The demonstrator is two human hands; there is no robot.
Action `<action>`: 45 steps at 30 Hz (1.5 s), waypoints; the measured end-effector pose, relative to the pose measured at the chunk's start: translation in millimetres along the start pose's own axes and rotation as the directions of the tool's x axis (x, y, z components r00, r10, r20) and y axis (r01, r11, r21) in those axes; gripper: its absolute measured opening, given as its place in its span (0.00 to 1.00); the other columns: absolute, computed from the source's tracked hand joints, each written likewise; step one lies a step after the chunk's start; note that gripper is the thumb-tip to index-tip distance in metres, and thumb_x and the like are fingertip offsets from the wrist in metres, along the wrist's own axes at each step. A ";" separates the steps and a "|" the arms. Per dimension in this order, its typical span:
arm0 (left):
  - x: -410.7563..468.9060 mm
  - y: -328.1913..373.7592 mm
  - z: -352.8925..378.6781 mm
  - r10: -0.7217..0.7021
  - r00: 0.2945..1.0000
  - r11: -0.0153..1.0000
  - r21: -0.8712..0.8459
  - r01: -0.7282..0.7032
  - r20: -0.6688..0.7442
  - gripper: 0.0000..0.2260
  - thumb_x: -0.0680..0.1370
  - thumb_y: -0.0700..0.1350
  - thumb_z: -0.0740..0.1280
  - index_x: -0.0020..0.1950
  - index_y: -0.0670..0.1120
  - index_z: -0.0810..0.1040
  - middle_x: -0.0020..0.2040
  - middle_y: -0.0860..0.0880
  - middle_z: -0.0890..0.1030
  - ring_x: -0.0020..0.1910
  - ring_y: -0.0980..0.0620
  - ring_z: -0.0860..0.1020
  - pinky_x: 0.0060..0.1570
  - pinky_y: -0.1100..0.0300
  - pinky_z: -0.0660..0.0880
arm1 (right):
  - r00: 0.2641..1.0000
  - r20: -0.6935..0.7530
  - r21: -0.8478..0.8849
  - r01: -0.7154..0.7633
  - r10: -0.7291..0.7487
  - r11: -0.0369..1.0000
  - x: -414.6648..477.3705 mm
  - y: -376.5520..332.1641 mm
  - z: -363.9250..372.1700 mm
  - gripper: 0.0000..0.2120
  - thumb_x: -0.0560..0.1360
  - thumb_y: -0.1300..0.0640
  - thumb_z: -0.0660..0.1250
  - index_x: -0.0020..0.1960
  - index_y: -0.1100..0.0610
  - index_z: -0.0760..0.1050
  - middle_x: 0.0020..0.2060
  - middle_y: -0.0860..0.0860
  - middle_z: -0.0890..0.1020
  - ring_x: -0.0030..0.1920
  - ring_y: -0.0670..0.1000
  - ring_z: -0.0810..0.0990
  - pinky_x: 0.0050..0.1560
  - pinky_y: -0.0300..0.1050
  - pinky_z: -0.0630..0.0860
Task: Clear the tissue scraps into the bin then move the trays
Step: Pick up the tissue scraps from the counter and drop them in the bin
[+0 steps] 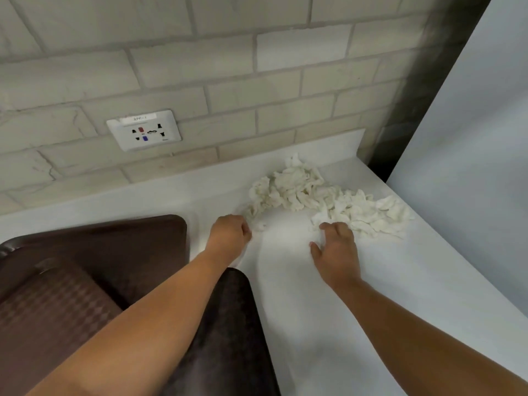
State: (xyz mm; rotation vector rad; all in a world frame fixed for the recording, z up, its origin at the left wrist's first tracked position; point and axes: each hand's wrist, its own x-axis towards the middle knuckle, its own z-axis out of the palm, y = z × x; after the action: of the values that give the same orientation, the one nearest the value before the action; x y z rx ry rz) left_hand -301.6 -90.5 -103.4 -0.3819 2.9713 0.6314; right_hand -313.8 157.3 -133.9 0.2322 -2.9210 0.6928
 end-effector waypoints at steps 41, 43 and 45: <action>-79.7 126.7 -19.6 0.057 0.998 0.835 -0.547 -0.069 -0.038 0.16 0.75 0.60 0.70 0.38 0.49 0.73 0.34 0.53 0.76 0.29 0.55 0.73 0.31 0.61 0.69 | 0.995 0.042 0.556 -0.100 0.092 0.825 3.6 27.3 -163.6 0.21 0.69 0.50 0.77 0.41 0.53 0.63 0.35 0.50 0.71 0.33 0.48 0.69 0.33 0.41 0.66; -86.0 137.5 -17.0 0.051 0.998 0.838 -0.543 -0.060 -0.032 0.16 0.75 0.60 0.69 0.39 0.48 0.74 0.35 0.52 0.77 0.29 0.55 0.73 0.32 0.61 0.69 | 0.984 0.173 0.440 -0.124 0.051 0.889 -10.0 49.2 -162.9 0.24 0.64 0.53 0.81 0.46 0.53 0.67 0.41 0.50 0.75 0.37 0.48 0.71 0.34 0.41 0.66; -91.7 145.7 -13.5 0.049 0.999 0.841 -0.539 -0.048 -0.012 0.17 0.75 0.61 0.69 0.40 0.48 0.75 0.36 0.51 0.77 0.31 0.55 0.72 0.33 0.60 0.70 | 0.946 0.322 0.217 -0.109 0.034 0.970 -23.3 73.3 -156.8 0.27 0.63 0.54 0.81 0.55 0.53 0.71 0.49 0.51 0.76 0.45 0.49 0.75 0.39 0.40 0.70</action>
State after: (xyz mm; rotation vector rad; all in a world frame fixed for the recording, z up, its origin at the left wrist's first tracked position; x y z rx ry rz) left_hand -251.0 53.4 -22.5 -0.3339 2.7524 1.4816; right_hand -289.8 296.0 -30.6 0.2854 -3.1583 1.1080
